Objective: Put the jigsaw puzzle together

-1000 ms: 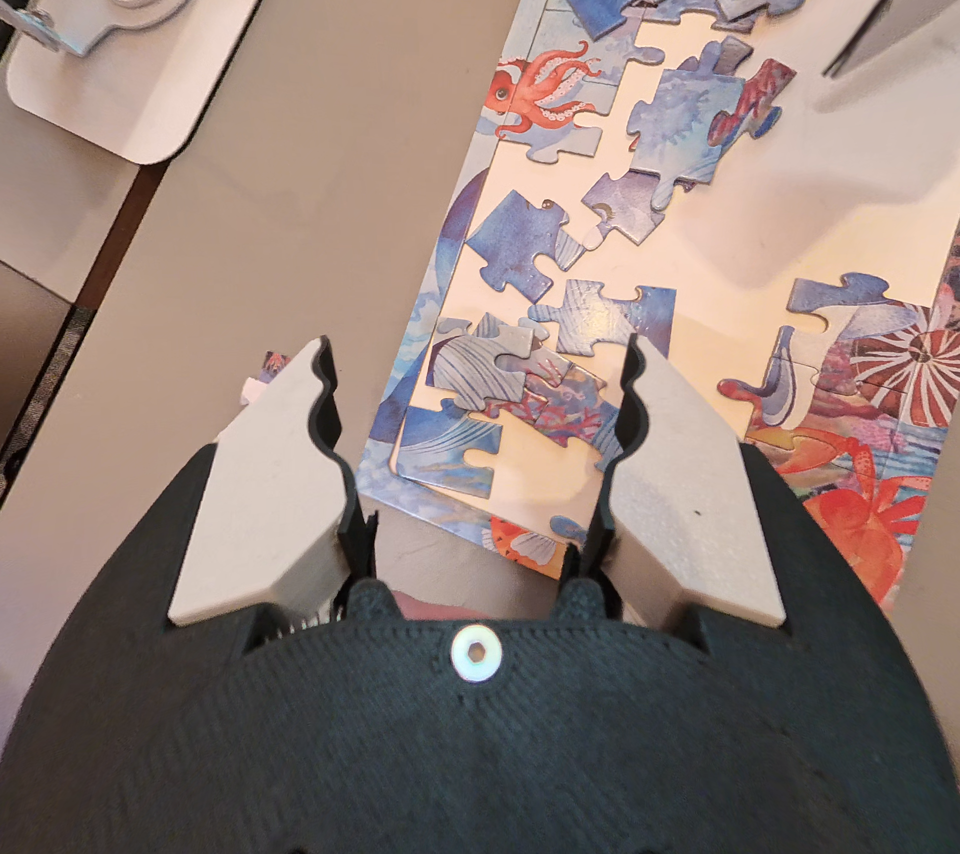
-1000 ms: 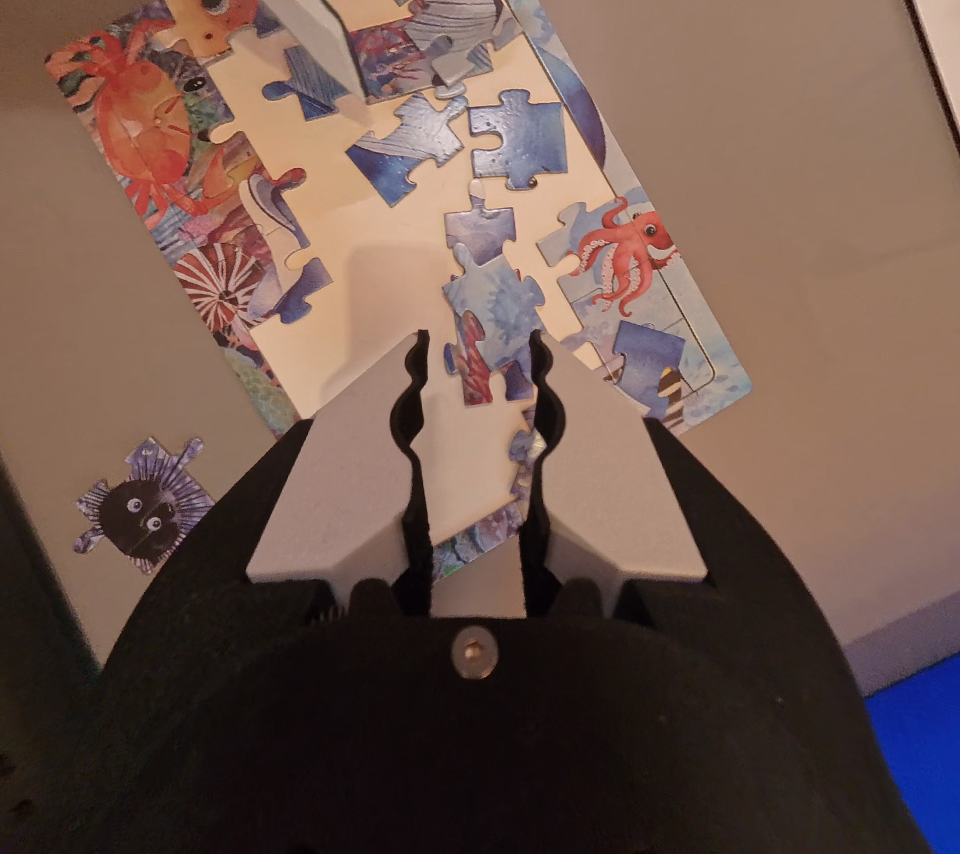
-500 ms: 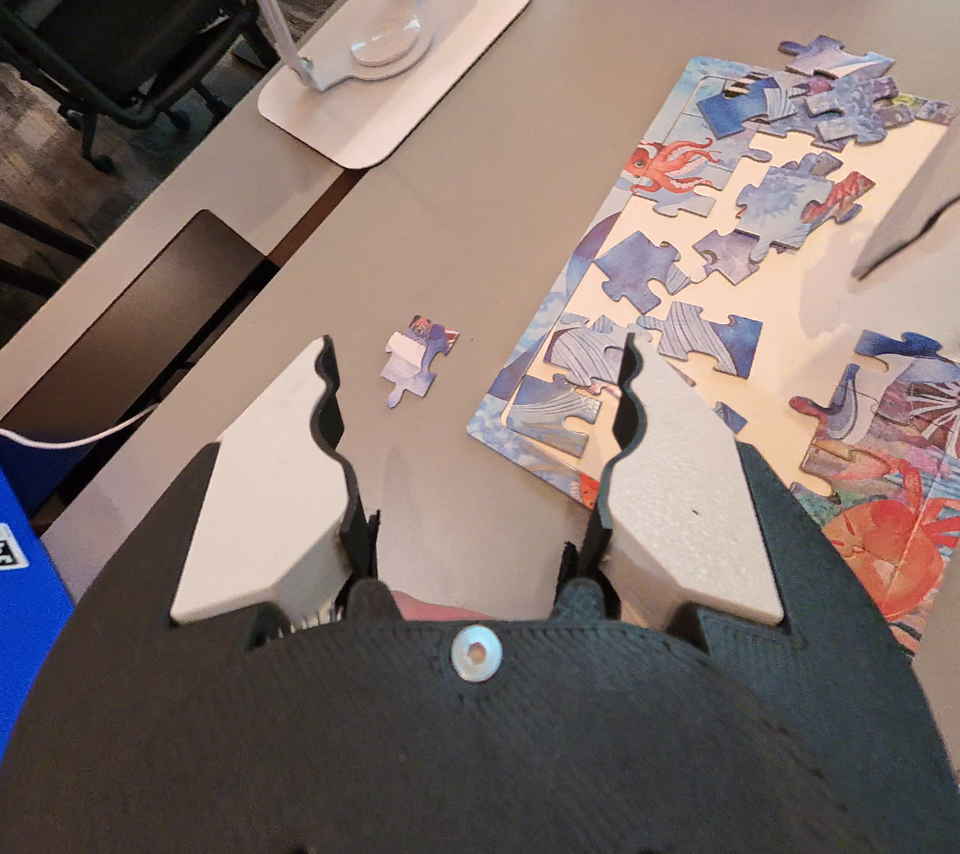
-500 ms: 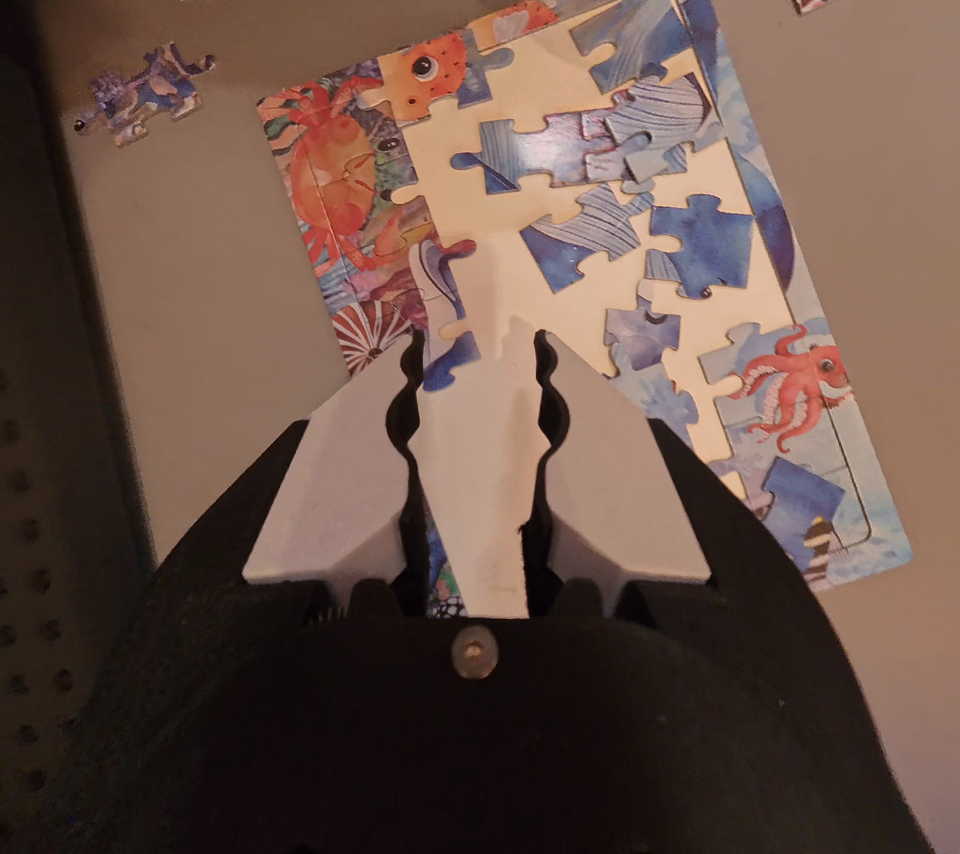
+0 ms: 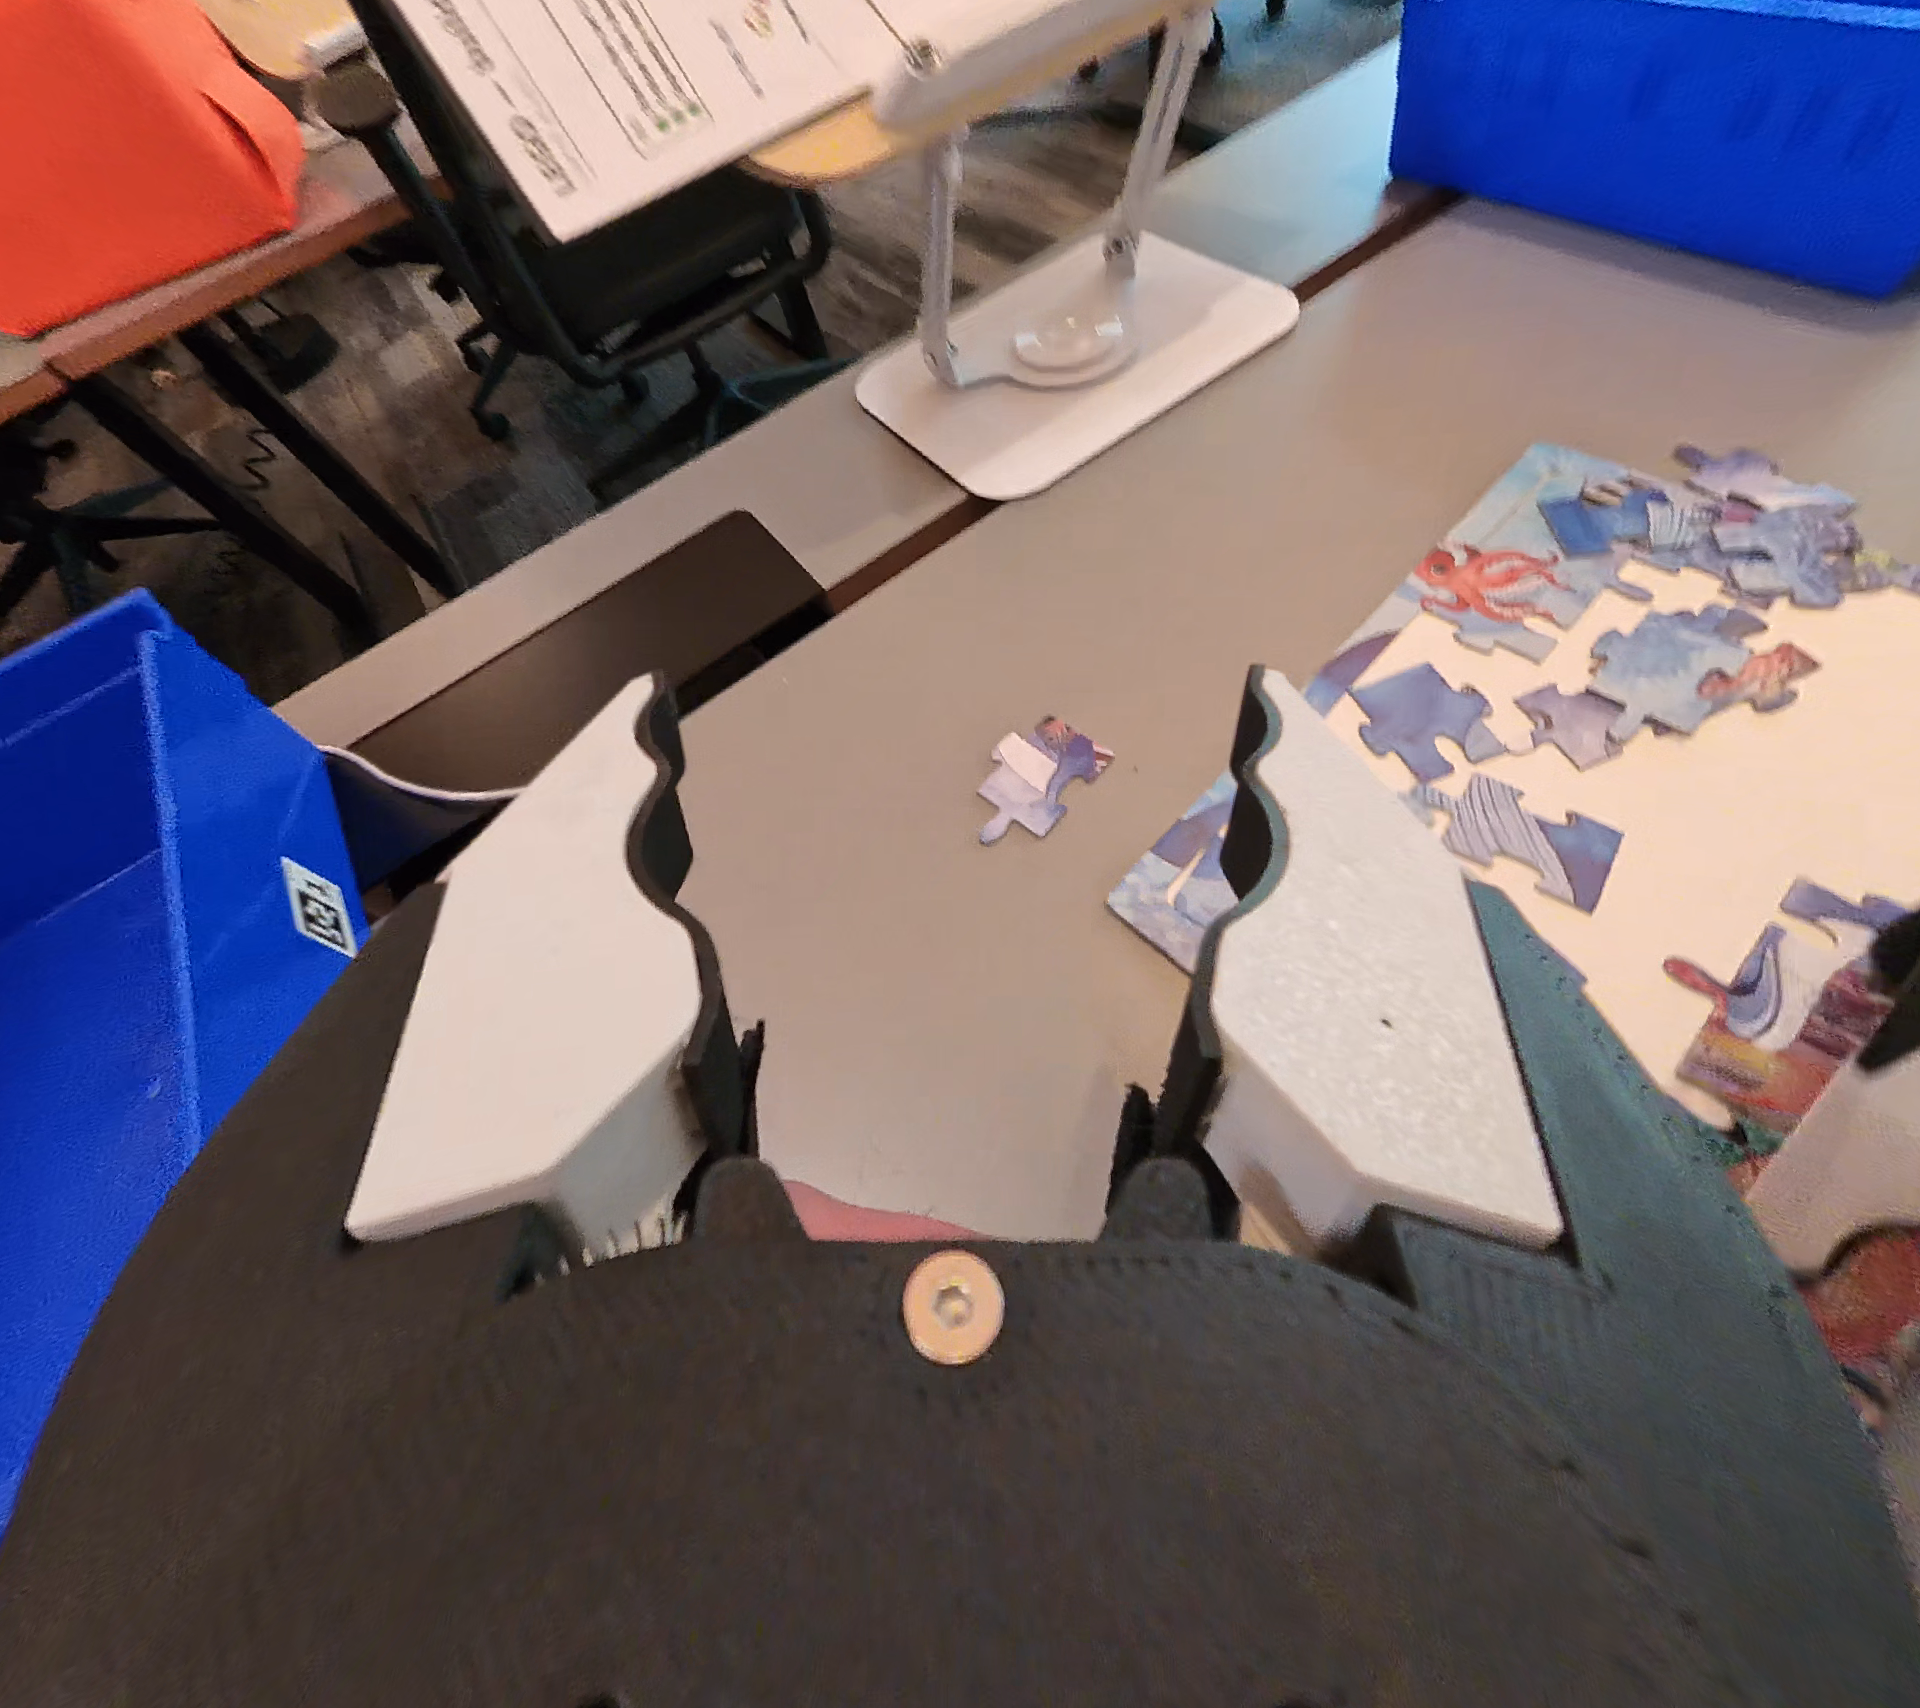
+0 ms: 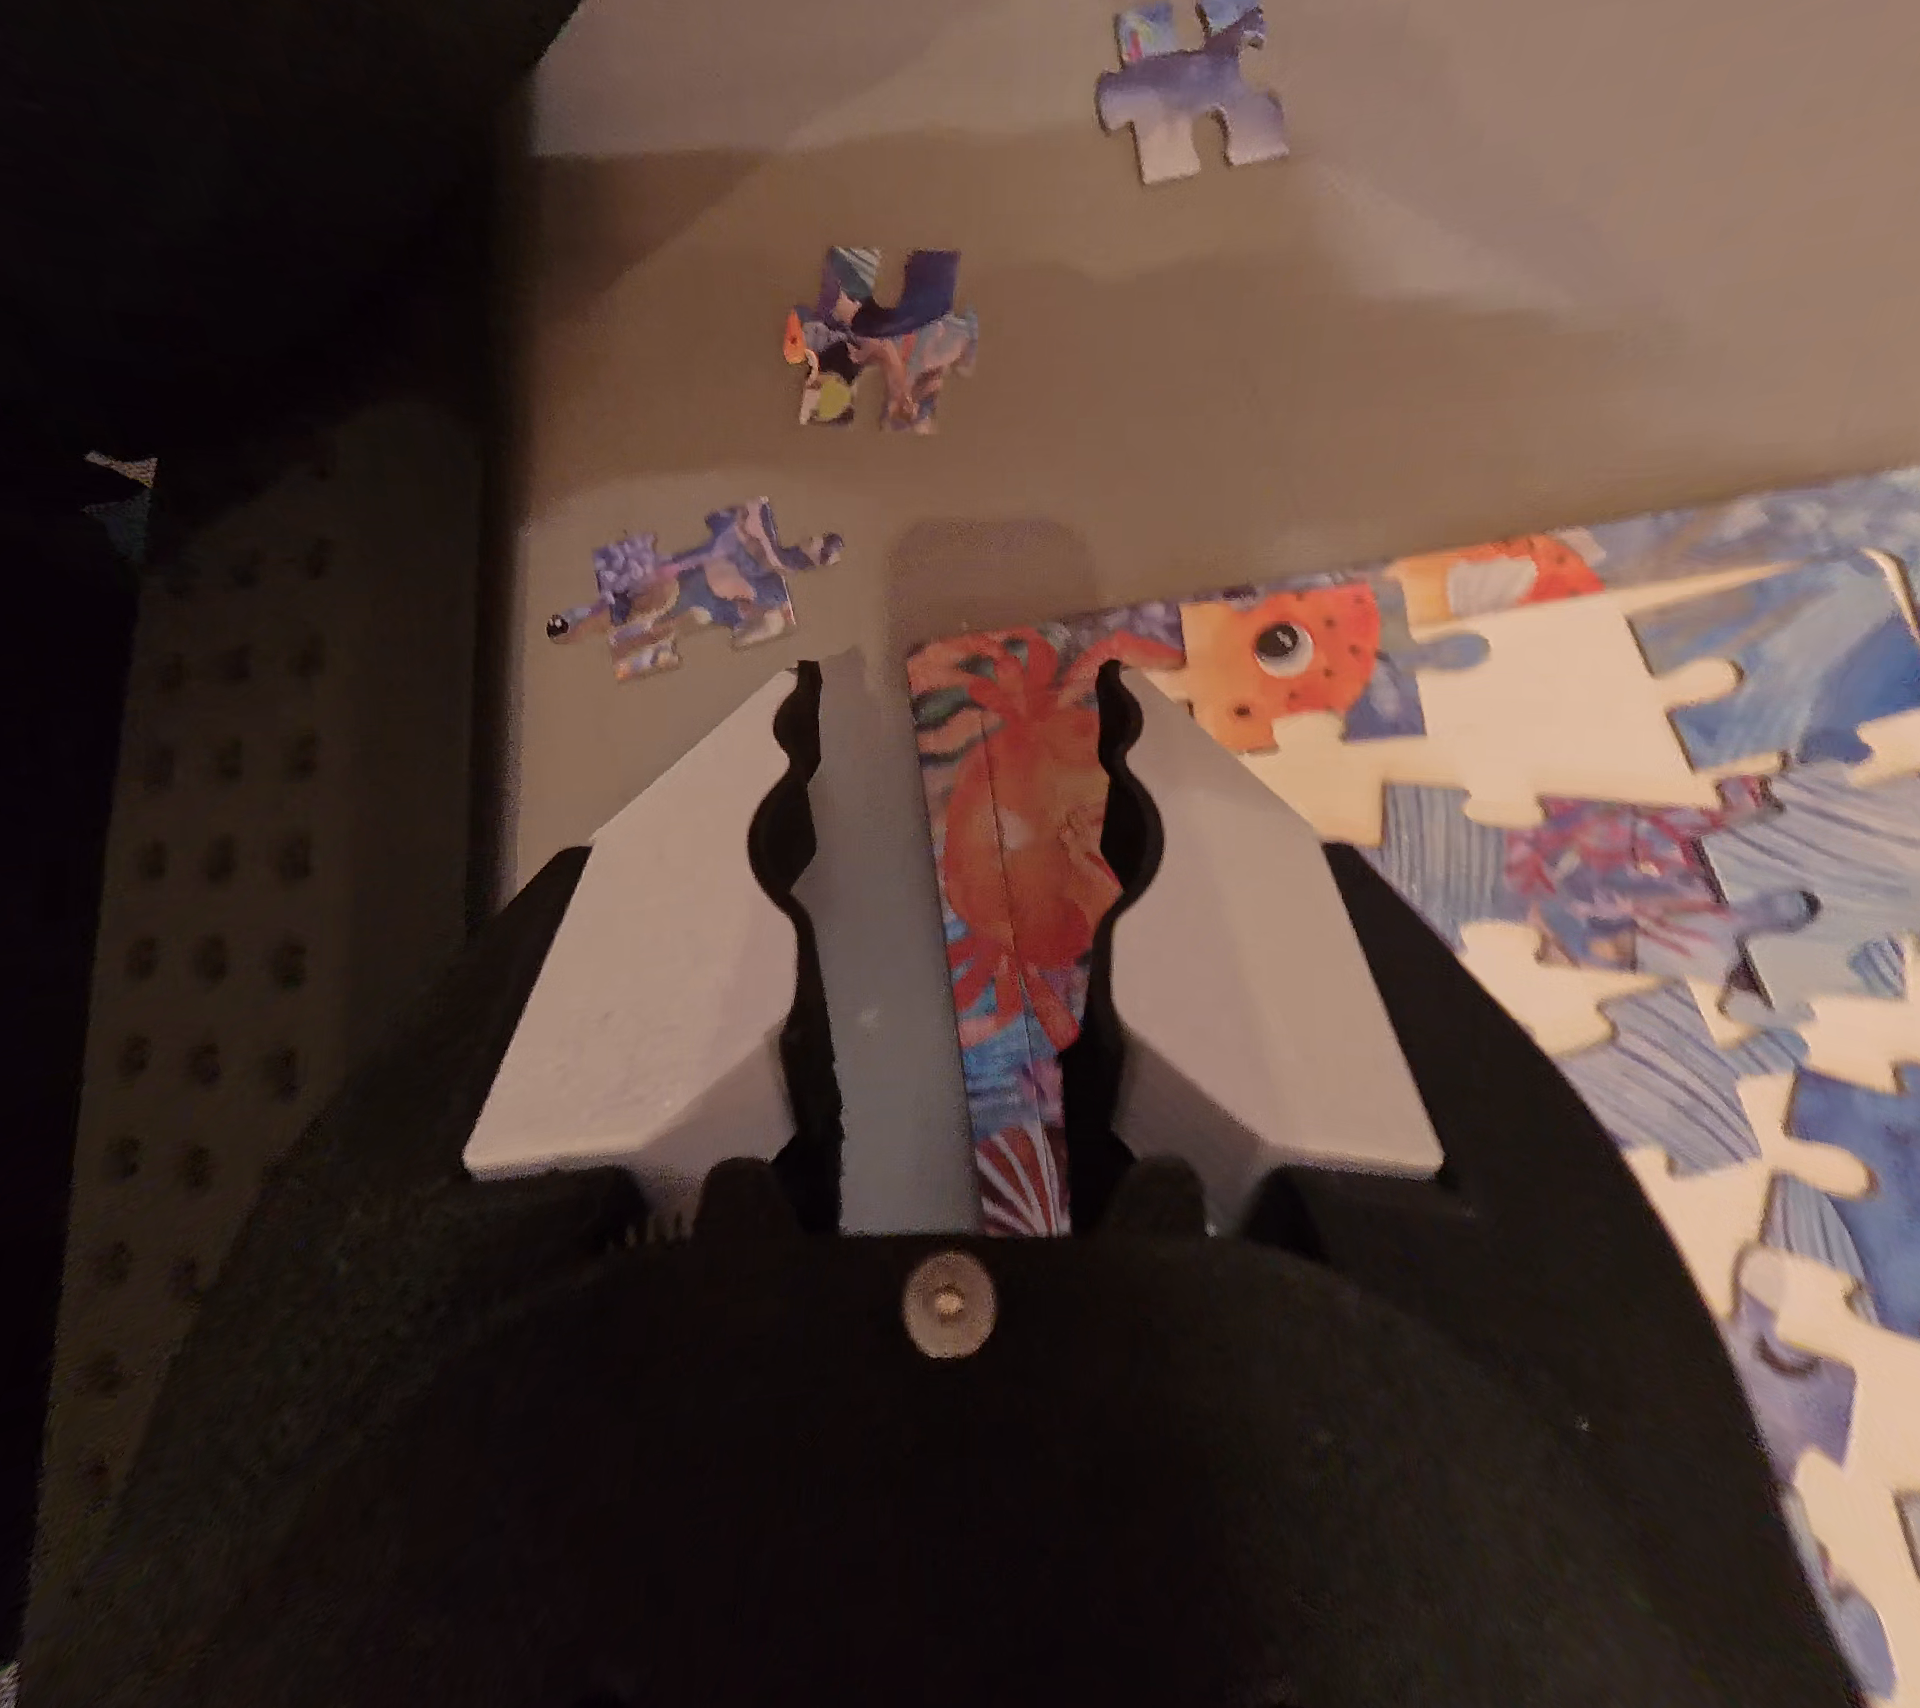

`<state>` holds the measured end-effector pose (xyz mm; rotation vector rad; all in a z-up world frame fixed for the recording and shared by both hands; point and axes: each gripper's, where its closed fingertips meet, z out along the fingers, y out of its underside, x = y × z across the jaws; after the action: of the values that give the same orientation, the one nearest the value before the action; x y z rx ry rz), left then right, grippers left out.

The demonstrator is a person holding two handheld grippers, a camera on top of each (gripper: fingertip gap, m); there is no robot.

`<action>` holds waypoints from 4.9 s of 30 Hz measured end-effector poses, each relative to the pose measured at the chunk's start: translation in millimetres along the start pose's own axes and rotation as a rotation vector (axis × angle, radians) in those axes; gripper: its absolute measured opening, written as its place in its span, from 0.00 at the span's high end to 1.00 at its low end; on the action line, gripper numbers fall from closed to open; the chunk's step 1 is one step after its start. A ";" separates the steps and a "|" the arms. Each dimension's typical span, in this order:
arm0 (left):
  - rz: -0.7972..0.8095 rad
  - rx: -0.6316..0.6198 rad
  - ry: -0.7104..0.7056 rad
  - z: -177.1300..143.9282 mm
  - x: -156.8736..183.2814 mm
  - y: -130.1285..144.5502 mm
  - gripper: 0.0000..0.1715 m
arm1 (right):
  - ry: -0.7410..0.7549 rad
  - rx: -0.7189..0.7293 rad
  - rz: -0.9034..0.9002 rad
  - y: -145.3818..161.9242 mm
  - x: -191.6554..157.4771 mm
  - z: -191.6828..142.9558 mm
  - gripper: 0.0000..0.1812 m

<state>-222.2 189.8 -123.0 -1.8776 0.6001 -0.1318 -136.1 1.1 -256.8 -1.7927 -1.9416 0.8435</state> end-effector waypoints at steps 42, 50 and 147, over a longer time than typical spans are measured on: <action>-0.066 -0.106 -0.087 47.0 -11.8 37.4 0.42 | 0.352 0.070 0.263 -1.5 226.3 -53.1 0.64; -0.100 -0.097 -0.104 45.2 -19.5 39.1 0.43 | 0.285 -0.028 0.123 -17.7 258.6 -8.7 0.68; 0.102 -0.199 0.328 64.5 112.1 37.6 0.39 | 0.276 -0.304 0.052 134.9 34.6 -88.8 0.75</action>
<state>-114.3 182.4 -203.3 -2.0283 0.9611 -0.3274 18.9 53.0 -281.1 -2.0122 -1.9243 0.3025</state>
